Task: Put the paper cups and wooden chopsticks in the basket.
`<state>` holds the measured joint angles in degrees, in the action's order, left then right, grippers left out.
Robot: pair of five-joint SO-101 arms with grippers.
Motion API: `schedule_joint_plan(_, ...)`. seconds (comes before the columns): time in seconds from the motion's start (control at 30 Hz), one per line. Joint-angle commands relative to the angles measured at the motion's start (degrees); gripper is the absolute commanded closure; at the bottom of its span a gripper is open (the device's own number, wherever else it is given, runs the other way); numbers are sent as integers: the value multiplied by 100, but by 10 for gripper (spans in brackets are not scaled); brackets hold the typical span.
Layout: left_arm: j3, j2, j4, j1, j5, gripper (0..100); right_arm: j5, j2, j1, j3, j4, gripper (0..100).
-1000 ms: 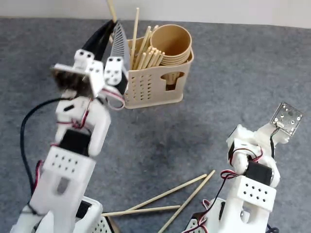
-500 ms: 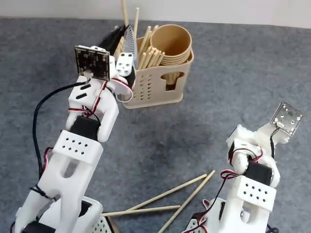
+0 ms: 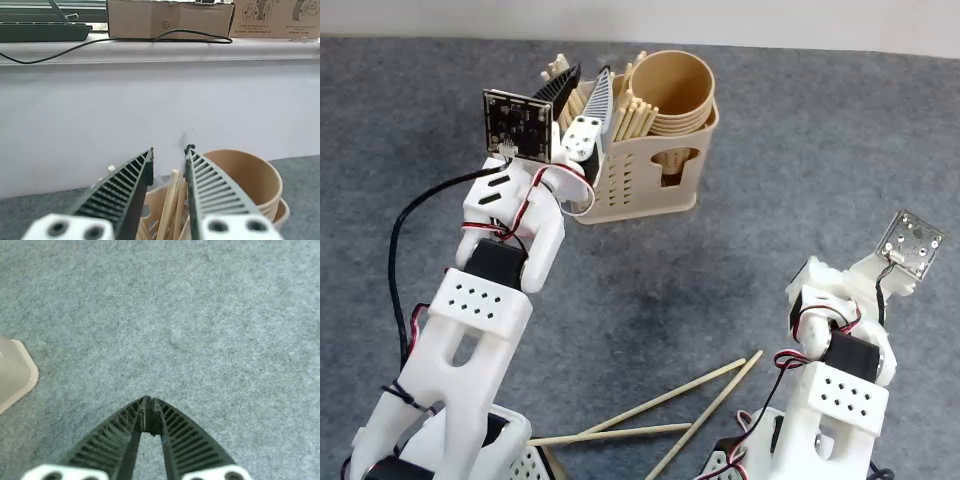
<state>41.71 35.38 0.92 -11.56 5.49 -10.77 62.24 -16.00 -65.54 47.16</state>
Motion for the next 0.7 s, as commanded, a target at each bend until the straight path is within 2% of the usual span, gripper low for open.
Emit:
schedule_joint_plan(0.0,295,462,9,22,44,881,79,119,66,40,-119,989)
schedule_joint_plan(0.23,1807,2308,237,-664,35,882,88,119,66,40,-119,989)
schedule_joint_plan(0.4,2167,3284,1846,-1516,44,882,88,119,66,40,-119,989)
schedule_joint_plan(0.53,2167,3512,3209,-2202,62,882,88,119,66,40,-119,989)
schedule_joint_plan(0.67,2369,3565,3859,-2765,70,882,88,119,66,40,-119,989)
